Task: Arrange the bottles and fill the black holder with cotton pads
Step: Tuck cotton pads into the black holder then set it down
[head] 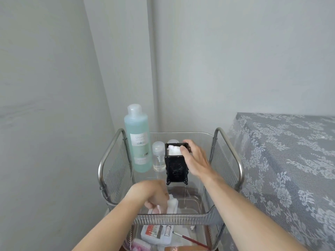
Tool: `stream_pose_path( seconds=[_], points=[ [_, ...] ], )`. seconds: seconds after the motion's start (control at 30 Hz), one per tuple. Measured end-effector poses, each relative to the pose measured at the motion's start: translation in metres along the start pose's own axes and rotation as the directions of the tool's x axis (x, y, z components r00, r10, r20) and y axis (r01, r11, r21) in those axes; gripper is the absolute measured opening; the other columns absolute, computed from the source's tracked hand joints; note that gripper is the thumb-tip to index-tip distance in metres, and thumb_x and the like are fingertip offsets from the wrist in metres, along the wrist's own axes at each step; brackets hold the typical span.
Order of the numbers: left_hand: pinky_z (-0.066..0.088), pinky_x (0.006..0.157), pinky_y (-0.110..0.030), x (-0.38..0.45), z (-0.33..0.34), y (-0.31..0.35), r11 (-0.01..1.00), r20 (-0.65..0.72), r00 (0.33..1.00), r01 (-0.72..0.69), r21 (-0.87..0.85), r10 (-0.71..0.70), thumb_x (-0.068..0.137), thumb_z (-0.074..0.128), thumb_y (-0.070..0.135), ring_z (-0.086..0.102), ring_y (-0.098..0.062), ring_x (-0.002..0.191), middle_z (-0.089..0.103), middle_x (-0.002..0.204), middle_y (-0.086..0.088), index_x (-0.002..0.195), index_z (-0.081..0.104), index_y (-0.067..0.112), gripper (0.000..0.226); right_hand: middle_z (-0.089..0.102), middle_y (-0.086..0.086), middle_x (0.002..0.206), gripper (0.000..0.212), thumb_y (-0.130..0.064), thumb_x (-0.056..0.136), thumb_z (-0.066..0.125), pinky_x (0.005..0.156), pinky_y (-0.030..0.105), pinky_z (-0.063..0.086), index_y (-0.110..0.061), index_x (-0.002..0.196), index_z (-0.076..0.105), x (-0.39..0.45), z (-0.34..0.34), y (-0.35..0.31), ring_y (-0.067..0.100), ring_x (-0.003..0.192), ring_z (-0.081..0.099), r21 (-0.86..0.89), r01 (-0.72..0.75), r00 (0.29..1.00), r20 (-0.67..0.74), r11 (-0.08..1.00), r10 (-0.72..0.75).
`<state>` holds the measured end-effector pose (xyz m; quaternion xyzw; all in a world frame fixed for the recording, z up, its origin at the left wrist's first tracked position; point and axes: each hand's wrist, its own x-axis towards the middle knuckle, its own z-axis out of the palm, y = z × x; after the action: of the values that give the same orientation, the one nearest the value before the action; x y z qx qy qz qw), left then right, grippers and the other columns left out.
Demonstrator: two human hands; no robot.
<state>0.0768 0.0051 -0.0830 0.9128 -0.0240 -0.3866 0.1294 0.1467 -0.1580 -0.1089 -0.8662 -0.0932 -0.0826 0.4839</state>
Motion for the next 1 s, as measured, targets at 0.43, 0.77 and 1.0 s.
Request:
stream_pose_path(
  seconds=[0.43,0.77,1.0],
  points=[
    [0.053,0.056,-0.022,-0.02,-0.085,0.001,0.784,-0.489,0.843,-0.454,-0.422,0.225,0.098,0.055,0.012,0.065,-0.014,0.061,0.069,0.075,-0.009,0.107,0.063,0.006,0.014,0.059,-0.001,0.083,0.044,-0.048,0.089,0.043,0.078,0.032,0.042,-0.01,0.074,0.058,0.0,-0.005,-0.017,0.013,0.084,0.055,0.127,0.206,0.941,-0.298,0.97,-0.161],
    [0.062,0.074,-0.031,0.0,-0.092,0.02,0.646,-0.575,0.816,-0.469,-0.602,0.057,0.096,0.042,0.001,0.07,-0.021,0.062,0.071,0.071,-0.015,0.119,0.053,0.007,0.027,0.06,-0.007,0.091,0.026,-0.036,0.082,0.058,0.077,0.005,0.031,-0.012,0.074,0.062,0.003,-0.004,-0.013,-0.007,0.089,0.052,0.084,0.173,0.957,-0.251,0.981,-0.148],
    [0.06,0.058,-0.02,-0.005,-0.085,0.029,0.209,-0.492,0.866,-0.5,-0.841,0.093,0.096,0.035,-0.013,0.073,-0.014,0.06,0.07,0.084,-0.022,0.116,0.057,-0.005,0.031,0.058,-0.006,0.092,0.027,-0.042,0.085,0.054,0.078,0.01,0.032,-0.016,0.08,0.059,0.005,-0.006,-0.013,-0.003,0.091,0.051,0.071,0.128,0.966,-0.236,0.989,-0.108]
  ],
)
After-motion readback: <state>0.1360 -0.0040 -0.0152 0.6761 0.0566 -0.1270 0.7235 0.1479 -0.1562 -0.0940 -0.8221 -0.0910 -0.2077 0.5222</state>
